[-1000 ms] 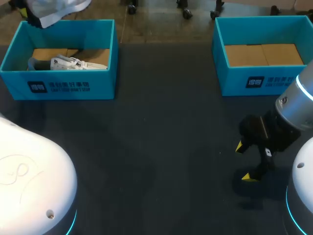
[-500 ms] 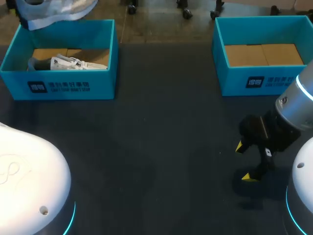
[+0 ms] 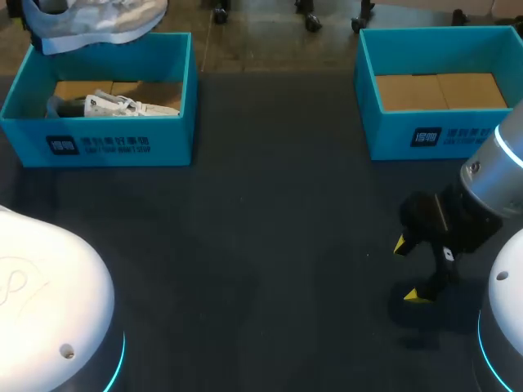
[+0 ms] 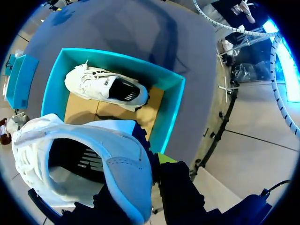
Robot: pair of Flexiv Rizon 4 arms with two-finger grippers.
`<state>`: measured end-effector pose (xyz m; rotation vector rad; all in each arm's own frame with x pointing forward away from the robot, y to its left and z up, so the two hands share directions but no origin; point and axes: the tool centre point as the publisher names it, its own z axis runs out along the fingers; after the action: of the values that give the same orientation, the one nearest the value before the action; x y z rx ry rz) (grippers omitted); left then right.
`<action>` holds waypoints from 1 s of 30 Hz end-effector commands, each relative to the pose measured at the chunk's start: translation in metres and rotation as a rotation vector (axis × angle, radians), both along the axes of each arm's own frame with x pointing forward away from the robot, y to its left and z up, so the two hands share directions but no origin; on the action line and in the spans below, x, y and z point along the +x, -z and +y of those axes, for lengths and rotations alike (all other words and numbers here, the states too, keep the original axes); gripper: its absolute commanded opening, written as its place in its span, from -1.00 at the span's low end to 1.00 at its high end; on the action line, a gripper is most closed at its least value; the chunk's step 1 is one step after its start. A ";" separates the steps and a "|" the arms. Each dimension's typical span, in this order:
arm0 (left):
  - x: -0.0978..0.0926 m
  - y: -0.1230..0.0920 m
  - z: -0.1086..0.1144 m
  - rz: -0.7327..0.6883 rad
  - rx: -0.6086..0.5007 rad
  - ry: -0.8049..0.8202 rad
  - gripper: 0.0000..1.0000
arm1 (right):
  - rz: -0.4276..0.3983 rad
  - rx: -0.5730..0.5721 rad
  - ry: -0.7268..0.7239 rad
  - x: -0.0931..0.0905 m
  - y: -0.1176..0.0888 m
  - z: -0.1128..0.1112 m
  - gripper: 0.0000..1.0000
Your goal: Take the shoe out of the shoebox, open the shoe tongue, remove and reinsert the insole, then place the shoe into the shoebox
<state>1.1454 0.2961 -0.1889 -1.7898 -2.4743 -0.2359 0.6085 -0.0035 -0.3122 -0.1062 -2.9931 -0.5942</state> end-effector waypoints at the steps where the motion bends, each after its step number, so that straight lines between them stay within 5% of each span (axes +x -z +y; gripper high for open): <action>1: 0.001 0.000 -0.001 -0.002 0.001 0.018 -1.00 | -0.001 0.000 -0.001 0.000 0.001 0.000 1.00; 8: 0.008 0.016 -0.003 -0.032 0.007 0.166 -1.00 | -0.001 0.000 -0.001 0.000 0.001 0.000 1.00; 30: 0.018 0.030 0.002 -0.024 0.017 0.182 -1.00 | -0.001 0.000 -0.001 0.000 0.001 0.000 1.00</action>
<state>1.1575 0.2958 -0.2148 -2.0157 -2.3198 -0.2951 0.6085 -0.0034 -0.3122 -0.1062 -2.9930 -0.5943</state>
